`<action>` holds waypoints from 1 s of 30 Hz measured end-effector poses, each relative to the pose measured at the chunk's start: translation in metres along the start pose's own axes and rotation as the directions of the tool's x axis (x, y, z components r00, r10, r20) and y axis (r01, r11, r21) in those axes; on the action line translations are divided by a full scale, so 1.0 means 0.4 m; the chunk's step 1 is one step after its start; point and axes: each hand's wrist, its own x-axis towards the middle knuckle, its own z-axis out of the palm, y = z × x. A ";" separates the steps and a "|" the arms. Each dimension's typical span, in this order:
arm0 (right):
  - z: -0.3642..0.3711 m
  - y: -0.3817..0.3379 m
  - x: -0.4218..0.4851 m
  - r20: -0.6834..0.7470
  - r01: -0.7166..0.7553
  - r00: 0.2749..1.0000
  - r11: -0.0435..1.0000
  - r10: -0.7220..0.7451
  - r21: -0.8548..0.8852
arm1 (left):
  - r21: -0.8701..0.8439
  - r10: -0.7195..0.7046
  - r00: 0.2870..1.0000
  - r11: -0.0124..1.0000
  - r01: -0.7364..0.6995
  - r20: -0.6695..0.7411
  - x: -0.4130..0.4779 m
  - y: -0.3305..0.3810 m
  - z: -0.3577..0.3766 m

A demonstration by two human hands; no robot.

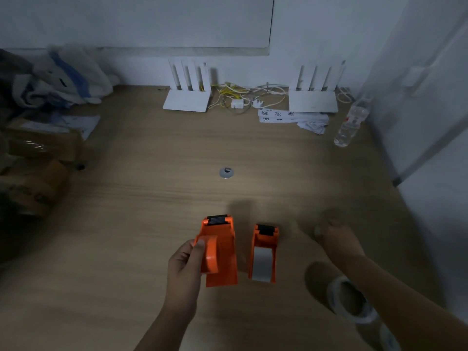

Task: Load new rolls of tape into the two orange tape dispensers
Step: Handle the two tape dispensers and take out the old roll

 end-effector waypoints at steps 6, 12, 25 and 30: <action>-0.068 -0.328 -0.113 0.109 0.036 0.987 0.822 -0.119 0.568 | -0.003 -0.002 0.999 1.000 0.002 0.034 0.019 -0.012 0.000; 0.024 -0.497 -0.159 0.395 -0.373 0.916 0.517 0.072 0.771 | 0.040 0.023 0.999 0.999 -0.025 0.047 0.027 -0.028 -0.010; 0.099 -0.541 -0.209 0.693 -0.685 0.705 -0.106 0.151 0.721 | 0.209 -0.043 0.989 0.978 0.012 0.142 0.042 -0.176 -0.112; 0.126 -0.563 -0.260 0.652 -0.601 0.747 -0.289 0.128 0.745 | 0.374 -0.097 0.983 0.927 0.032 0.154 0.052 -0.247 -0.146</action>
